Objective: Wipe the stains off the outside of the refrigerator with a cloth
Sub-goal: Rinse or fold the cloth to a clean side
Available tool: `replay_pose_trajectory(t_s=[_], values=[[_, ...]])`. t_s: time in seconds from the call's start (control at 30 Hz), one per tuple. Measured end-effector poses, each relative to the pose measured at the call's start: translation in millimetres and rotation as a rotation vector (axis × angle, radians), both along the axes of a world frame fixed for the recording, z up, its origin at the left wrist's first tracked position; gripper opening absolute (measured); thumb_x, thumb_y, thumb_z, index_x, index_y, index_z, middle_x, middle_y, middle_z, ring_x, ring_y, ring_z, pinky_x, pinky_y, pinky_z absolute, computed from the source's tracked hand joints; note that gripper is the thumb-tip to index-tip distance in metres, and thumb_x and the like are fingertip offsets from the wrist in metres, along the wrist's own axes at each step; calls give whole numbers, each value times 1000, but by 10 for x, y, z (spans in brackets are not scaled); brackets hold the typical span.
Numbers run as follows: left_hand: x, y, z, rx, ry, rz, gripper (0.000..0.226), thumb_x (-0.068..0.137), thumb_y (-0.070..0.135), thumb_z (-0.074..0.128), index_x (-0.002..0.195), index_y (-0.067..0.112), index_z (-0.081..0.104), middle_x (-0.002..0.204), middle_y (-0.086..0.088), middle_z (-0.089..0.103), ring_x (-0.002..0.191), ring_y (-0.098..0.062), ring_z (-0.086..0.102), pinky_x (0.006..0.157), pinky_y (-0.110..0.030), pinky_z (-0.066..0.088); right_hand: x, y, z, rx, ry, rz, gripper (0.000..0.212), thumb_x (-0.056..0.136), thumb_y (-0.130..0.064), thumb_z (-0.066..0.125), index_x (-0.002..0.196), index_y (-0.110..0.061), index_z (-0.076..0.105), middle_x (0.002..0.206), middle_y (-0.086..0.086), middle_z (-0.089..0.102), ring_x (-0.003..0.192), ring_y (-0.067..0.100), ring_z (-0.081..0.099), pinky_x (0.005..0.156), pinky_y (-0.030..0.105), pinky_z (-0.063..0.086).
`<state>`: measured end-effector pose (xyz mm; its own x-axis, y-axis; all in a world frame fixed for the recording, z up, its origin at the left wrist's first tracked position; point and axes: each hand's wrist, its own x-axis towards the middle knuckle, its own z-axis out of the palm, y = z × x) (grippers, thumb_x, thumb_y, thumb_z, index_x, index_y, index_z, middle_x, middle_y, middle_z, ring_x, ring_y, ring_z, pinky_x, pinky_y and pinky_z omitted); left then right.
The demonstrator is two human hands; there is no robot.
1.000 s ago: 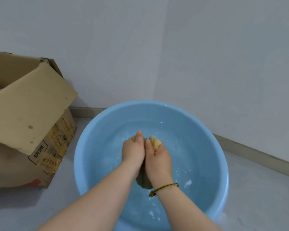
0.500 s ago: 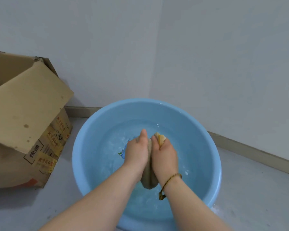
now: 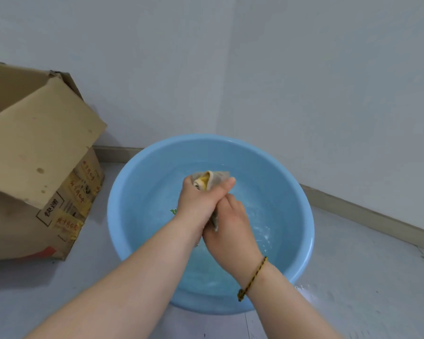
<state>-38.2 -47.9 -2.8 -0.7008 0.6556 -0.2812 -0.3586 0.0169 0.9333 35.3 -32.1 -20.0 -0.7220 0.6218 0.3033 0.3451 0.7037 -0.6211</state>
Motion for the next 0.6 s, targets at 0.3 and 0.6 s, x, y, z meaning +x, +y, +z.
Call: replay_pose_trajectory(t_s=[0.3,0.6], values=[[-21,-57,229,93,-9,-208,31,90,36,49,72,16,62,57,8,66,56,-5,64,59,-18,51,140,121,117,-822,243,51,50,64,-3,76,108,-14,57,92,2,65,82,13,61,71,26,51],[51,-49,107,-99,-195,-125,87,71,61,59,141,24,26,141,4,40,123,-19,44,98,-33,35,154,364,162,64,-380,-273,22,71,-17,64,72,-16,43,72,0,60,74,26,54,60,26,33]])
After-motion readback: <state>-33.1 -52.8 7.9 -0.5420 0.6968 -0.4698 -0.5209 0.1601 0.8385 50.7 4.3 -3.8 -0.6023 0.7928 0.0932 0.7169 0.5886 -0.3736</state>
